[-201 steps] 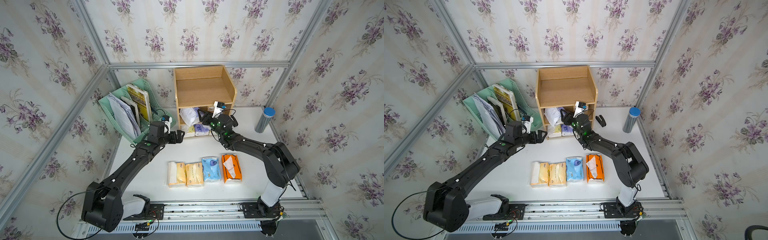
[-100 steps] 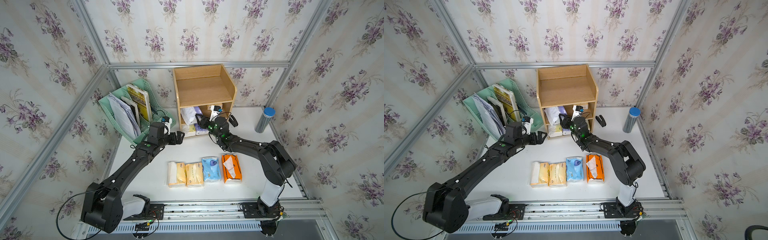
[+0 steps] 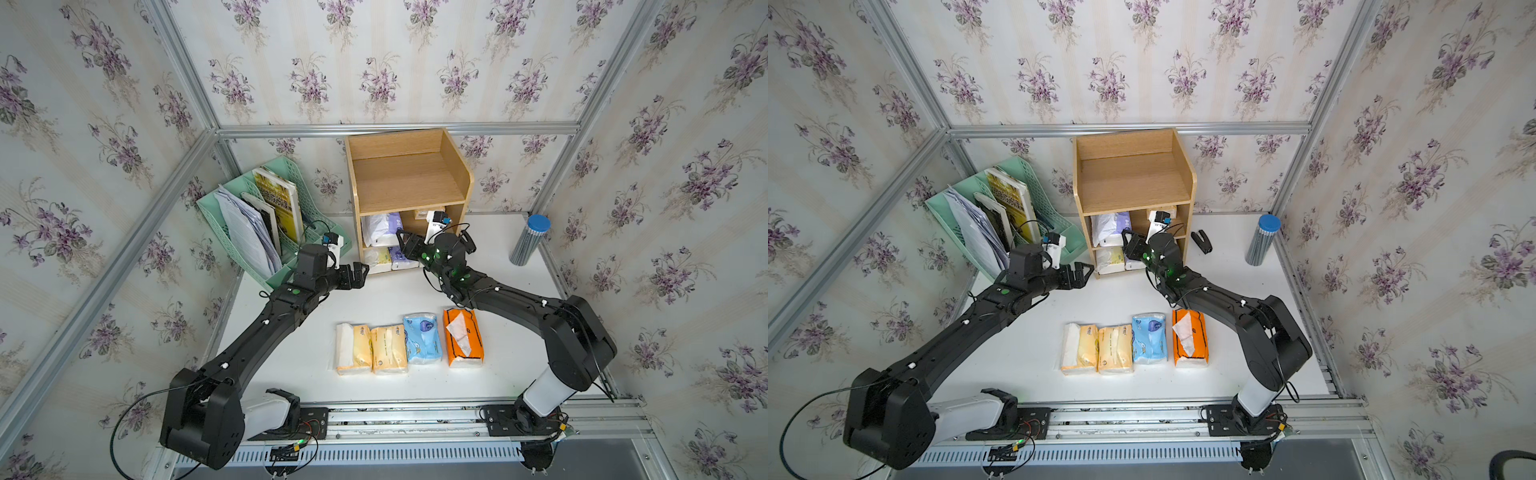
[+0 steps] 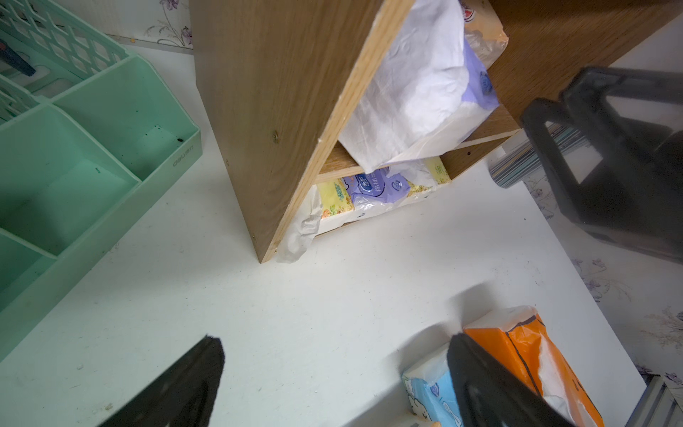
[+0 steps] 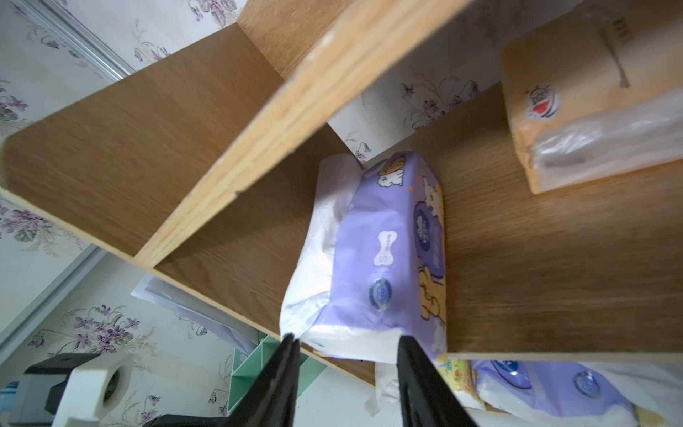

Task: Remove the tissue boxes from the shelf
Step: Pick up a box of tissues from the shelf.

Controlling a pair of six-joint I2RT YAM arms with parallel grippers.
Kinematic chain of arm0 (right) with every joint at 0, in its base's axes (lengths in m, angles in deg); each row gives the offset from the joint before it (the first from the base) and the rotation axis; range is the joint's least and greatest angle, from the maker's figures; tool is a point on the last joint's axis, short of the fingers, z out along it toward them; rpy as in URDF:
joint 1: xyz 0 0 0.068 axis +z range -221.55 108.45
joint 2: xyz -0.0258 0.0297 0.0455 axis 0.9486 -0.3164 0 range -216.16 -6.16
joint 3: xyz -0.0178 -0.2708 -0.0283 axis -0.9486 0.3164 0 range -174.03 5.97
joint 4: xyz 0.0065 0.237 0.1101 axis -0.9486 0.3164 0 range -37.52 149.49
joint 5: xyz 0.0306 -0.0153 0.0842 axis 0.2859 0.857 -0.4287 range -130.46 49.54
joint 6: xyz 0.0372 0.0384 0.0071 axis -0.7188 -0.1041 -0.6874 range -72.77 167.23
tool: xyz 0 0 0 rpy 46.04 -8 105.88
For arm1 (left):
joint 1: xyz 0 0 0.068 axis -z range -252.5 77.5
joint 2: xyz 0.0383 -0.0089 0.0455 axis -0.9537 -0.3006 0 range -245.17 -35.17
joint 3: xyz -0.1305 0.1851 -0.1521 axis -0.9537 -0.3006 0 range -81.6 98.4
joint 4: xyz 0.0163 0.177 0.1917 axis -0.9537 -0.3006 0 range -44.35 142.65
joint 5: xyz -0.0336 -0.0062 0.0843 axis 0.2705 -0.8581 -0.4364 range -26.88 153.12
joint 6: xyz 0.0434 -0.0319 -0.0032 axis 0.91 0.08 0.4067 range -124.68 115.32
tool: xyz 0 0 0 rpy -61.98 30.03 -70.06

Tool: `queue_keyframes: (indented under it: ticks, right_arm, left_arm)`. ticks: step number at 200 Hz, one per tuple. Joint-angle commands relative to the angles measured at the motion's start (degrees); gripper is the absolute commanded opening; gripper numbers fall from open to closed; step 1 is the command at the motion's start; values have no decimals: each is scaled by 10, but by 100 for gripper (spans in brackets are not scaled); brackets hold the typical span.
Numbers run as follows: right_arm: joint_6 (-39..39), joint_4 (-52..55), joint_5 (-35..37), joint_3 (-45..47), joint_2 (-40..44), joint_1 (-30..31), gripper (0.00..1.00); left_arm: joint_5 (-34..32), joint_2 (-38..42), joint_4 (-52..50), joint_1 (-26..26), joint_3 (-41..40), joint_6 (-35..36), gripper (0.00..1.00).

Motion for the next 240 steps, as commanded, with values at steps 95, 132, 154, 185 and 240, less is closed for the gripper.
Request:
queue_keyframes:
  ticks: [95, 132, 154, 185, 240]
  right_arm:
    - [-14, 14, -59, -94, -105, -9, 53]
    - [-17, 2, -52, -71, -85, -10, 36]
    - [-8, 15, -49, -63, -64, -9, 18]
    - [-4, 30, -55, -46, -27, -9, 5]
    - [17, 66, -57, 15, 51, -9, 0]
  left_arm:
    - [-1, 10, -2, -1, -5, 1, 99]
    - [-3, 17, -15, 0, -1, 3, 99]
    - [-4, 26, -23, 0, -1, 1, 99]
    - [-13, 44, -45, 0, 1, 0, 99]
    - [-35, 97, -94, 0, -5, -10, 99]
